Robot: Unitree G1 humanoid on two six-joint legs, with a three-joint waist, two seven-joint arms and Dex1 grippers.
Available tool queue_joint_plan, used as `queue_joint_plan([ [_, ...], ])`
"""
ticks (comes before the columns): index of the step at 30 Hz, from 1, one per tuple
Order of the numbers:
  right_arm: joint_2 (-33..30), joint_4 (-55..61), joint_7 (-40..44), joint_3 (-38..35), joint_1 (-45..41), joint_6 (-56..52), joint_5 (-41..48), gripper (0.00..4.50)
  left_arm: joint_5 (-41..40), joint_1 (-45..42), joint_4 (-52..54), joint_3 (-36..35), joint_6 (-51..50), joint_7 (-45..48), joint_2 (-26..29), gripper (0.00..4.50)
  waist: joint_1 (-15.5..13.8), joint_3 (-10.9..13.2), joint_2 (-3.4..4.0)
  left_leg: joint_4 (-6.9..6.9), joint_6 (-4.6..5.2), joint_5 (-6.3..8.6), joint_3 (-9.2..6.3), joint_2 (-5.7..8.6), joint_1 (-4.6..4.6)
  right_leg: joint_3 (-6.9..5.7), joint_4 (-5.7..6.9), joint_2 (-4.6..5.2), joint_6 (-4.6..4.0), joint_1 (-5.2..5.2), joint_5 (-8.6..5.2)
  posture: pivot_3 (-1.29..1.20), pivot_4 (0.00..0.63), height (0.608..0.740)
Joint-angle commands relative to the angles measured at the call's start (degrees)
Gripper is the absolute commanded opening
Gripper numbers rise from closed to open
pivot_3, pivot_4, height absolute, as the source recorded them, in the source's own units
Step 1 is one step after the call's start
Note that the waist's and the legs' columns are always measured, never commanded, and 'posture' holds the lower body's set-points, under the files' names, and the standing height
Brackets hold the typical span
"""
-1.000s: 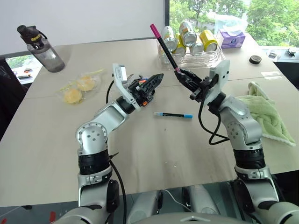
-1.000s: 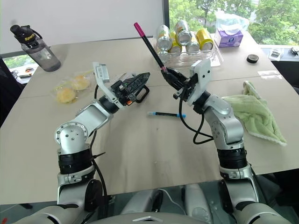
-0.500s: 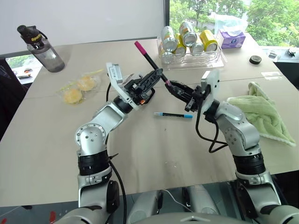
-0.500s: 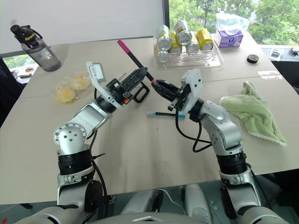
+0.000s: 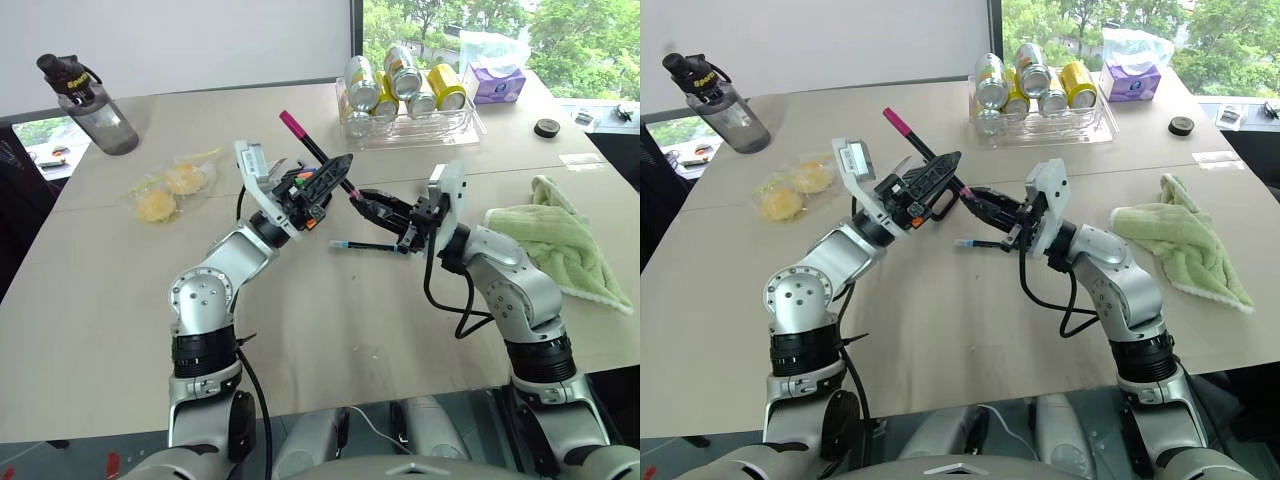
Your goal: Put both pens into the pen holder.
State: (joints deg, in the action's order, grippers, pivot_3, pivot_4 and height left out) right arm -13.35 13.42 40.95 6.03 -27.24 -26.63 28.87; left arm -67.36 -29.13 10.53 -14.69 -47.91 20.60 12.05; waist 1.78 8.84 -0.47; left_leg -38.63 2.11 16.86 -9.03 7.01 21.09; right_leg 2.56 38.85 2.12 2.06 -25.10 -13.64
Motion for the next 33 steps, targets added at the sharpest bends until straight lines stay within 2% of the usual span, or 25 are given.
queue_joint_plan([
  [1,-0.92,1.25,-0.1,0.19,-0.81,-1.76,0.49,0.77,0.12,-2.16,-0.22,-1.26,1.41,0.37,1.48,0.0,-0.02,0.0,0.0,0.0,0.0,0.0,0.0,0.0,0.0,0.0,0.0,0.0,0.0,0.0,0.0,0.0,0.15,0.74],
  [3,-1.29,0.76,-0.8,-0.12,-1.09,-2.42,-0.01,1.23,1.54,-2.62,-0.62,-1.04,2.28,0.47,1.9,0.0,-0.08,0.0,0.0,0.0,0.0,0.0,0.0,0.0,0.0,-0.01,0.0,0.0,0.0,0.0,0.0,0.0,0.15,0.74],
  [5,-2.44,0.1,-1.72,-0.38,-1.12,-1.85,-1.96,2.25,4.1,-3.03,-0.55,-0.37,3.78,0.92,2.62,0.0,-0.14,0.0,0.0,0.0,0.0,0.0,0.0,0.0,0.0,-0.01,0.0,0.0,0.0,0.0,0.0,0.0,0.15,0.74],
  [8,-6.86,0.8,1.85,-1.17,-0.64,-1.31,-2.06,3.62,5.66,-3.02,2.18,1.22,4.66,4.25,4.07,0.0,-0.48,0.01,-0.01,0.03,0.0,0.0,0.01,0.0,0.01,0.01,-0.05,0.0,0.0,0.0,0.0,0.0,0.15,0.74],
  [11,-9.56,-0.13,3.03,-4.72,-1.36,0.52,-0.86,3.62,11.58,-3.58,3.97,3.51,8.86,5.43,5.11,0.0,-0.95,0.02,-0.02,0.07,0.0,0.0,0.0,0.0,0.04,-0.01,-0.11,0.0,0.0,-0.02,0.0,0.0,0.15,0.74],
  [17,-15.45,-3.47,7.27,-11.29,-0.74,2.77,1.03,3.62,36.11,-4.31,3.74,13.52,25.62,7.42,9.82,0.0,-1.22,0.03,-0.03,0.14,0.0,0.0,0.04,0.0,0.02,0.03,-0.16,0.01,0.0,0.0,0.0,0.0,0.15,0.74],
  [21,-18.38,-4.06,10.56,-14.39,-0.13,2.23,4.05,3.62,55.74,-5.07,-0.62,20.18,39.69,6.34,14.93,0.0,-1.18,0.04,-0.05,0.24,0.01,0.0,0.02,0.0,0.03,0.02,-0.26,0.01,0.0,-0.01,0.0,0.0,0.15,0.74],
  [23,-18.82,-4.05,11.09,-15.27,-0.14,1.98,5.06,3.62,62.78,-4.56,-3.28,22.33,46.4,5.75,16.76,0.0,-1.02,0.04,-0.04,0.39,0.0,0.0,0.1,-0.04,-0.02,0.09,-0.29,0.0,0.0,-0.02,0.0,0.0,0.15,0.74],
  [26,-18.84,-3.76,10.73,-15.62,-0.27,1.59,5.56,3.62,65.3,-4.43,-5.72,21.67,49.93,3.48,15.12,0.0,-1.17,0.04,-0.04,0.39,0.01,0.0,0.08,-0.04,0.02,0.08,-0.34,0.0,0.0,-0.05,0.0,0.0,0.15,0.74],
  [30,-18.3,-2.73,9.5,-14.7,0.08,1.11,5.47,3.62,59.74,-3.91,-5.64,19.11,46.62,4.09,10.19,0.0,-1.54,0.04,-0.06,0.29,0.03,0.01,0.0,-0.04,0.17,0.0,-0.37,0.02,0.0,-0.08,0.0,0.0,0.15,0.74],
  [33,-17.89,-2.32,9.28,-14.12,0.45,1.08,5.23,3.62,59.2,-3.81,-5.68,18.24,45.27,4.24,9.24,0.0,-1.49,0.04,-0.06,0.29,0.02,0.0,-0.03,-0.04,0.22,-0.03,-0.35,0.02,0.0,-0.15,0.0,0.0,0.15,0.74],
])
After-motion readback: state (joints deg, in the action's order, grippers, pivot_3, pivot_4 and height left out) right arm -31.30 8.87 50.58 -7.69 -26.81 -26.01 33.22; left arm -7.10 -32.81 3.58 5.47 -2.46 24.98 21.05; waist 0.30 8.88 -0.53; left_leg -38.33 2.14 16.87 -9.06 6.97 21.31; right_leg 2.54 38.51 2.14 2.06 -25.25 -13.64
